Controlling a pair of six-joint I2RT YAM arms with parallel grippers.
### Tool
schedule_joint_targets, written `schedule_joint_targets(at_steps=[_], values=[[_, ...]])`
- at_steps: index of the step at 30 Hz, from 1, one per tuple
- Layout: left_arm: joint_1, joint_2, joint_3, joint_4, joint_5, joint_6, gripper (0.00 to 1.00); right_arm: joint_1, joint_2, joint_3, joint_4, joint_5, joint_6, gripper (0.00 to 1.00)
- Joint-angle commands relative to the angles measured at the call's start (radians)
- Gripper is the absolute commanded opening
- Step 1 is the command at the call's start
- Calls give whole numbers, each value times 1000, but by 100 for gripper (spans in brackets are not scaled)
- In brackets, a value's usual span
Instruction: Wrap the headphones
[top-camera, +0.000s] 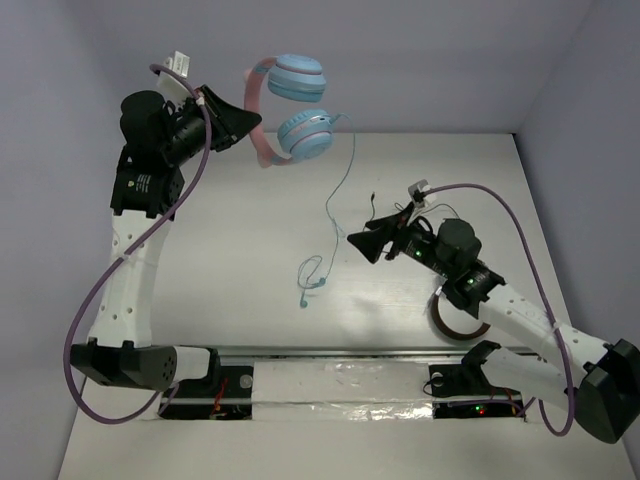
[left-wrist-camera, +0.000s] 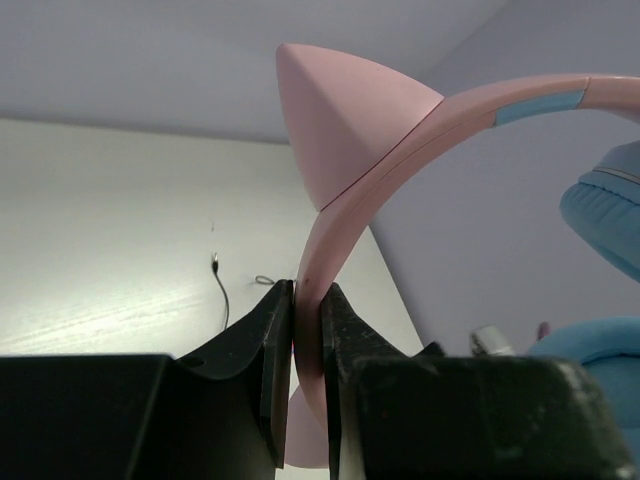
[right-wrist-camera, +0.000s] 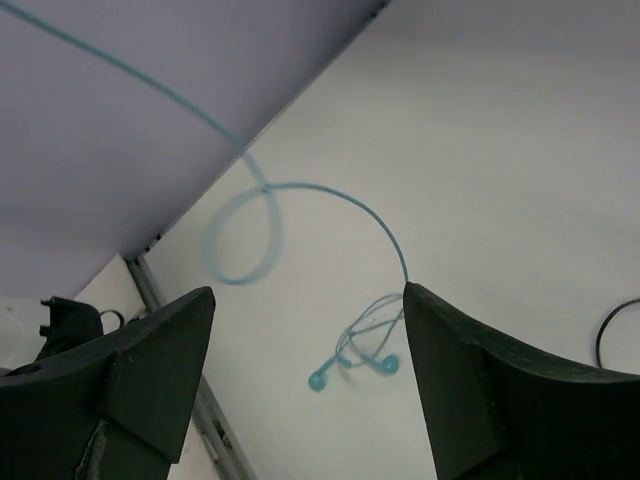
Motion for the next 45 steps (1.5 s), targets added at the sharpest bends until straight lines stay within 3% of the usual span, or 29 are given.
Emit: schedule_joint_targets(at_steps=[1, 8, 13, 18, 28, 30, 31, 33, 35, 37, 38, 41, 45], values=[[7, -70, -24, 101, 11, -18, 0, 4, -19, 84, 22, 77, -72, 82], [7, -84, -21, 83, 45, -22, 0, 4, 90, 222, 15, -109, -162, 82], [7, -92, -21, 77, 48, -19, 0, 4, 156, 302, -28, -45, -220, 82], [7, -95, -32, 54, 43, -5, 0, 4, 106, 279, -18, -25, -228, 76], [7, -103, -93, 117, 81, -46, 0, 4, 234, 275, 114, -242, -129, 77], [7, -101, -81, 110, 83, -43, 0, 4, 230, 252, 145, -217, -118, 63], [7, -100, -80, 110, 84, -42, 0, 4, 221, 245, 148, -188, -107, 42], [7, -98, -74, 98, 78, -32, 0, 4, 167, 229, 127, -73, -106, 26], [7, -101, -70, 91, 71, -22, 0, 4, 118, 215, 96, 47, -93, 17], [7, -101, -75, 90, 69, -20, 0, 4, 38, 192, 79, 70, -83, 23], [7, -104, -81, 95, 71, -22, 0, 4, 14, 183, 69, 64, -81, 37], [7, -103, -89, 106, 71, -23, 0, 4, -52, 160, 30, -1, -93, 57], [7, -103, -107, 118, 77, -35, 0, 4, -31, 186, -34, -146, -125, 65]])
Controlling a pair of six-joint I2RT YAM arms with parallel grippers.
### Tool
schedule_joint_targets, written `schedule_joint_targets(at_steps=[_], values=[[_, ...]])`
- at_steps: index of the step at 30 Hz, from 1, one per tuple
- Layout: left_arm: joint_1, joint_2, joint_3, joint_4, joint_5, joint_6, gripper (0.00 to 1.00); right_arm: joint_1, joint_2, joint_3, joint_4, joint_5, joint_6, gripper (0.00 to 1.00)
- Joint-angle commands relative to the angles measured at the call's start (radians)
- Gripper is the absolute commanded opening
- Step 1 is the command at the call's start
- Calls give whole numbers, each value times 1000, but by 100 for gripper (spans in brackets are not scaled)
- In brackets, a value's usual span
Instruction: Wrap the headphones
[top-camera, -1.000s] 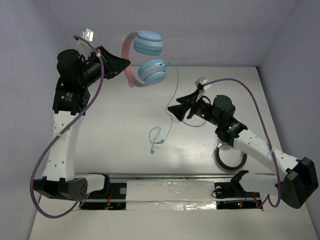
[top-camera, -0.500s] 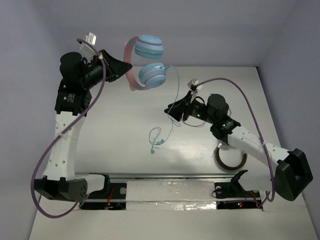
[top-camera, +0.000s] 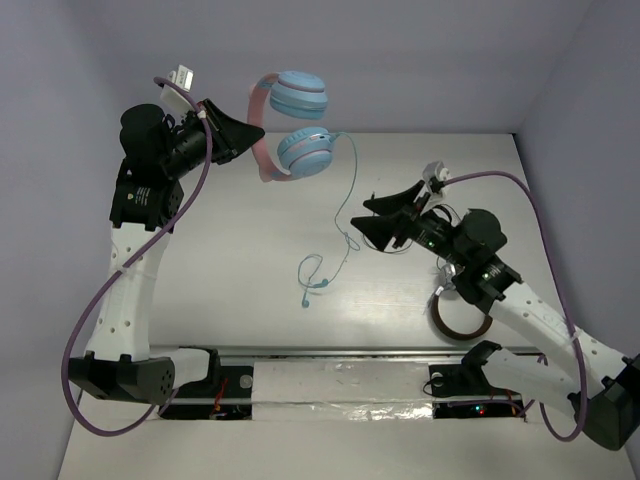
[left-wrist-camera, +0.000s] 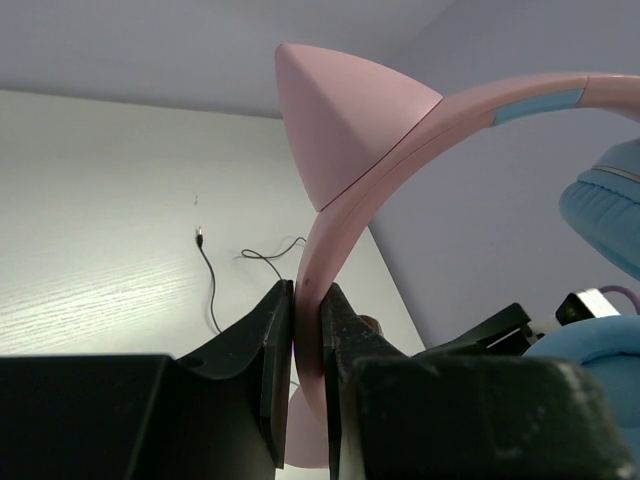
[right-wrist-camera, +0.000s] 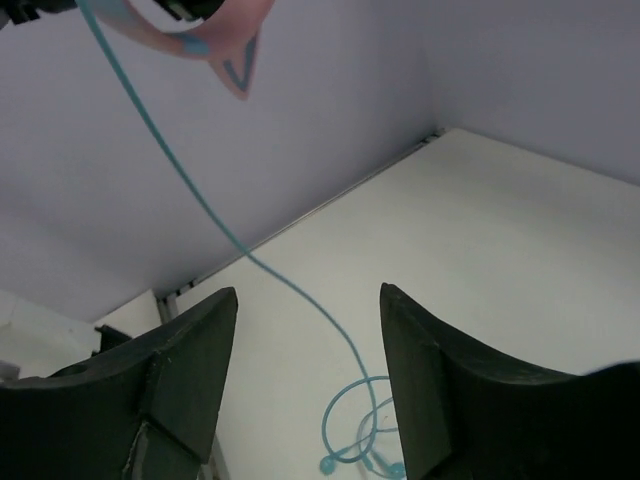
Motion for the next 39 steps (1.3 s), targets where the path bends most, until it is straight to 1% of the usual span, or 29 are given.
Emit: schedule_joint_targets(at_steps=[1, 4, 7, 10, 13, 14, 16, 17, 19, 20, 21, 22, 23, 24, 25, 26, 27, 28, 29, 30, 31, 32, 33, 34, 37, 39], values=[[7, -37, 4, 118, 22, -34, 0, 14, 51, 22, -56, -111, -27, 67], [7, -41, -3, 120, 25, -38, 0, 14, 103, 28, -26, -96, -44, 71], [7, -43, -8, 118, 28, -38, 0, 14, 157, 65, -30, -119, -70, 72], [7, -41, -14, 120, 34, -40, 0, 14, 232, 102, 7, -153, -76, 71], [7, -41, -8, 118, 34, -38, 0, 14, 300, 121, 48, -155, -75, 61], [7, -38, -7, 117, 33, -37, 0, 14, 314, 119, 79, -147, -70, 52], [7, -35, -7, 114, 22, -31, 0, 14, 334, 108, 105, -151, -55, 41], [7, -34, -7, 103, 14, -25, 0, 14, 334, 93, 157, -156, -24, 27], [7, -34, -13, 97, -38, -8, 0, 14, 320, 41, 191, -150, 10, 20], [7, -37, -17, 100, -64, -3, 0, 14, 314, 26, 185, -138, 42, 11], [7, -41, -26, 100, -100, 3, 0, 14, 306, 19, 147, -88, 50, 5], [7, -49, -34, 100, -174, 18, 0, 45, 288, 39, 78, -42, 51, 0], [7, -52, -39, 95, -214, 30, 0, 62, 280, 54, -68, 12, 39, 0], [7, -53, -43, 83, -260, 64, 0, 97, 270, 73, -144, 102, 24, 0], [7, -53, -45, 69, -336, 87, 0, 114, 256, 90, -221, 152, 2, 0], [7, -52, -45, 36, -369, 107, 0, 125, 222, 119, -352, 213, 2, 0], [7, -57, -60, 22, -418, 122, 0, 125, 202, 130, -414, 314, 10, 0], [7, -61, -75, 14, -432, 136, 0, 125, 182, 140, -474, 359, 10, 0], [7, -72, -94, 2, -444, 158, 0, 125, 149, 172, -580, 434, 10, 0], [-10, -86, -135, -1, -458, 169, 0, 125, 138, 197, -637, 597, 8, 0], [-21, -118, -152, -9, -484, 181, 0, 125, 134, 225, -688, 661, -1, 0], [-44, -135, -172, -27, -548, 204, 0, 125, 133, 257, -761, 718, -22, 0], [-44, -145, -207, -37, -567, 213, 0, 125, 136, 322, -786, 799, -27, 0], [-44, -162, -223, -47, -575, 219, 0, 125, 133, 353, -800, 822, -32, 0], [-44, -181, -293, -80, -564, 242, 0, 125, 118, 439, -768, 846, -64, 0], [-53, -184, -341, -93, -540, 264, 0, 125, 124, 487, -743, 856, -117, 0]])
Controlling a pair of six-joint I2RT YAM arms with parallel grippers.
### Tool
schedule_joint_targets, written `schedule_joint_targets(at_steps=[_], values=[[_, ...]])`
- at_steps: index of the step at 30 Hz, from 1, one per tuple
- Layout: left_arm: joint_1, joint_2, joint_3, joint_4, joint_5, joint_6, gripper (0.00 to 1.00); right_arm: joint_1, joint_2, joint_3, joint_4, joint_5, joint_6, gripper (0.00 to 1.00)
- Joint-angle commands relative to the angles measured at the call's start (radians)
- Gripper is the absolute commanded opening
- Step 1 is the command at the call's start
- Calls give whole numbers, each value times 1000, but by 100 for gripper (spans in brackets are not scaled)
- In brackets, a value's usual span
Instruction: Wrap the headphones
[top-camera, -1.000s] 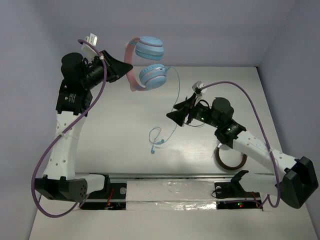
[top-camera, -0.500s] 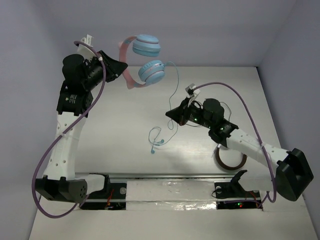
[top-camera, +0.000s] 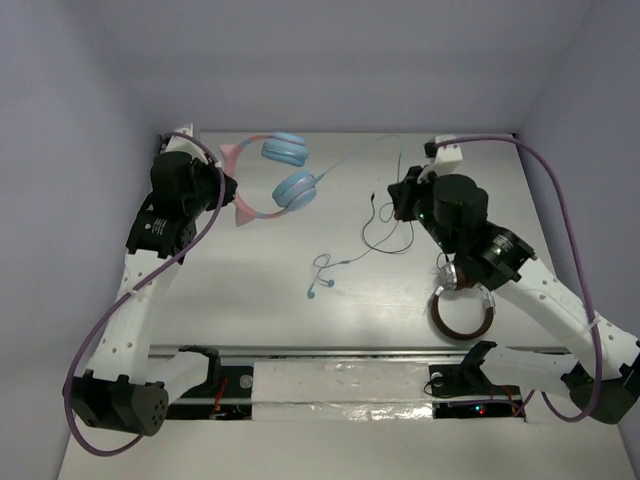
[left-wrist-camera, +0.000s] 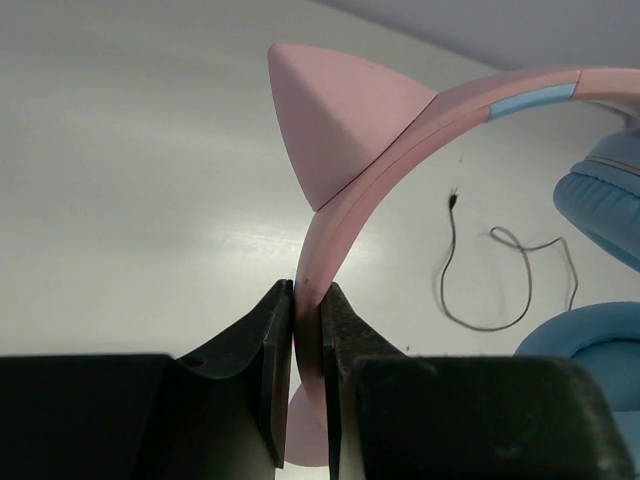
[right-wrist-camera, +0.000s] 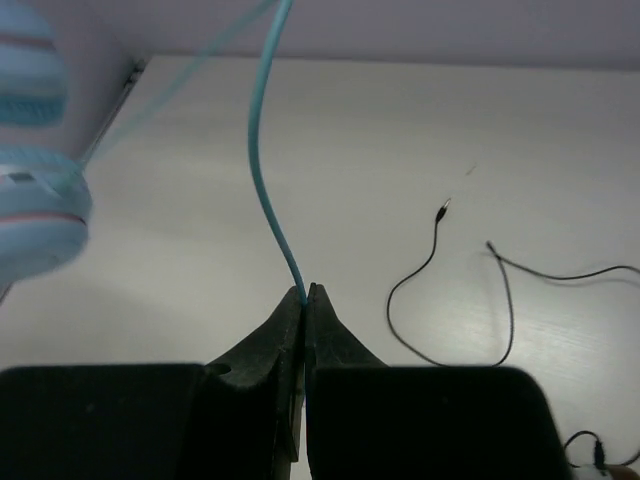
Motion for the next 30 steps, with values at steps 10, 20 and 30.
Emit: schedule_joint_targets(at_steps=[10, 20, 30], values=[[-77, 57, -117, -17, 233, 112, 0, 67, 142, 319, 3, -97, -436, 0], [-146, 146, -220, 10, 360, 152, 0, 110, 277, 497, -42, -123, -563, 0], [-217, 195, -222, 12, 478, 195, 0, 119, 414, 592, -85, -193, -619, 0]])
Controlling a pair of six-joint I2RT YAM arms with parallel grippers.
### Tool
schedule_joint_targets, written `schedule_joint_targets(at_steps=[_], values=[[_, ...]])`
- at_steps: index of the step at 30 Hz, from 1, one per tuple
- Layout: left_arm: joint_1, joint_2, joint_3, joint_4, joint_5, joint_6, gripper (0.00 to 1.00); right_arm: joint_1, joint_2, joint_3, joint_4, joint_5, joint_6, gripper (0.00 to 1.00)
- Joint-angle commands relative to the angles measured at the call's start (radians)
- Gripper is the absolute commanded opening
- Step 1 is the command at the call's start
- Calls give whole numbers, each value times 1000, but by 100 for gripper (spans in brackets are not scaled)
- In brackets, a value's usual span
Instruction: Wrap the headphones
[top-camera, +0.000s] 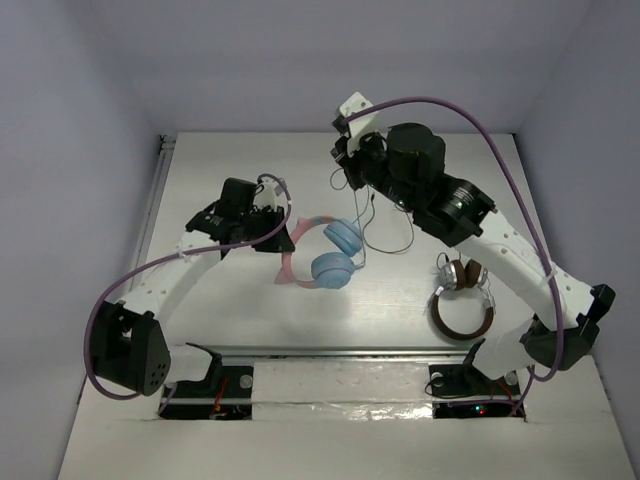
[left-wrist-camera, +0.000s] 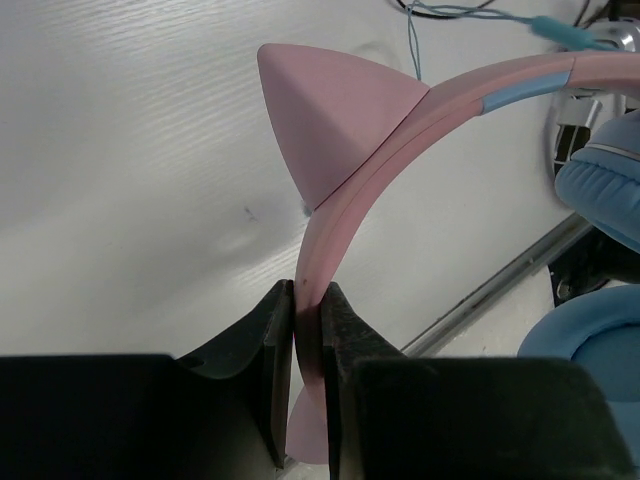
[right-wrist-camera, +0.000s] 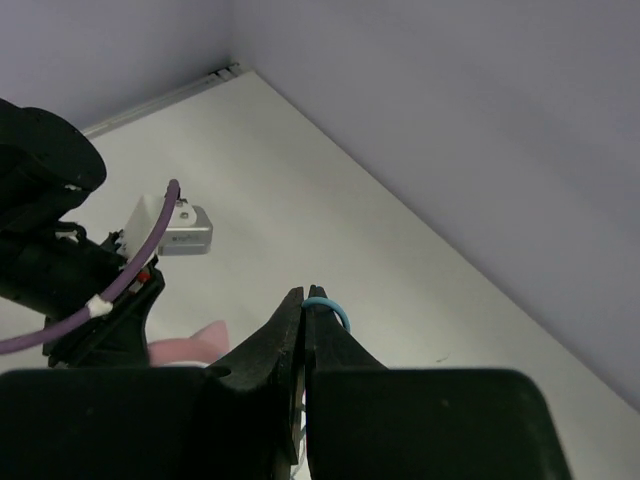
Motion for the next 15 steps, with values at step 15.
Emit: schedule_joint_targets(at_steps=[15], values=[[-140, -63, 64, 109, 103, -24, 0, 7, 222, 44, 53, 79, 22, 0]])
